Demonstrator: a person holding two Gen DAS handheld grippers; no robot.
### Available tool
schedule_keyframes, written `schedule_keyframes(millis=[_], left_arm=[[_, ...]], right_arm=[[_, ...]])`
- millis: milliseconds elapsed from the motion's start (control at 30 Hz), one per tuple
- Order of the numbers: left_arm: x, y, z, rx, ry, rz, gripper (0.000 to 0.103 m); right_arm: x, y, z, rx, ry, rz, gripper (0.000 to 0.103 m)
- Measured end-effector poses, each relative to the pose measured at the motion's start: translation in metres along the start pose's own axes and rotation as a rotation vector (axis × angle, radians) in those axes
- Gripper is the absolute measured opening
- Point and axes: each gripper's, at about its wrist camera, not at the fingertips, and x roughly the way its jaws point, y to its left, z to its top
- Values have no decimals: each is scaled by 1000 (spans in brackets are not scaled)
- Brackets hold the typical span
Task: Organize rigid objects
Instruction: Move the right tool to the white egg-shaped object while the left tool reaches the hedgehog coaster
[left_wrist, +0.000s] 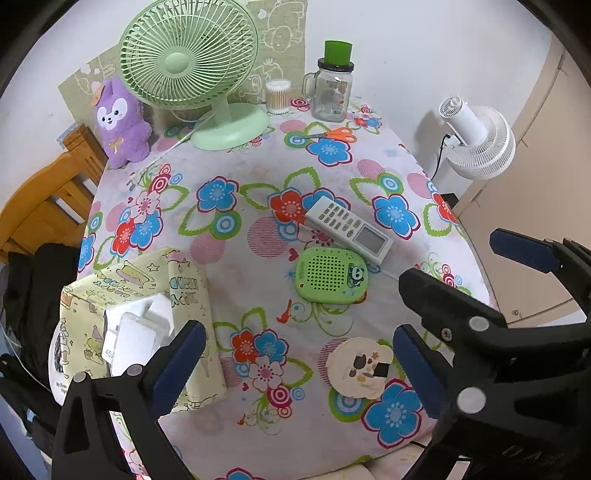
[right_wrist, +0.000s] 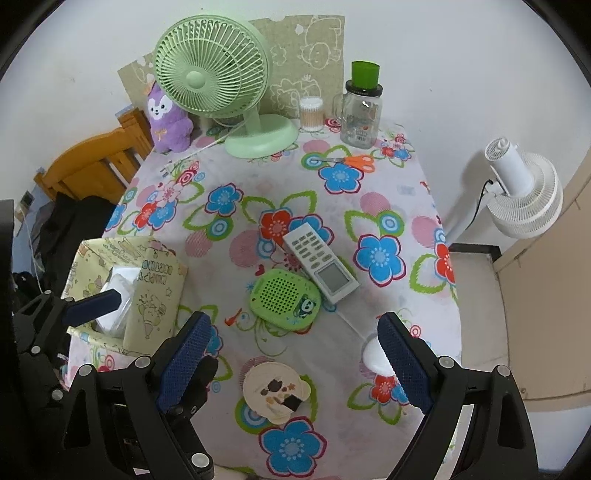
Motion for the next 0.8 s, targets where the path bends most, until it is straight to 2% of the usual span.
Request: schedule_keyframes(millis=[200,433,800], left_arm=[[3,-1,2,-38,-9,11,103],[13,-6,-1,-55,12,16,103],[49,-7,-10,-103,86,25,103]], right_arm=[[2,-12,0,-11,-1,-19,93],[10,-31,-4,11,8,14,93],[40,-51,-19,-23,55,0,93]])
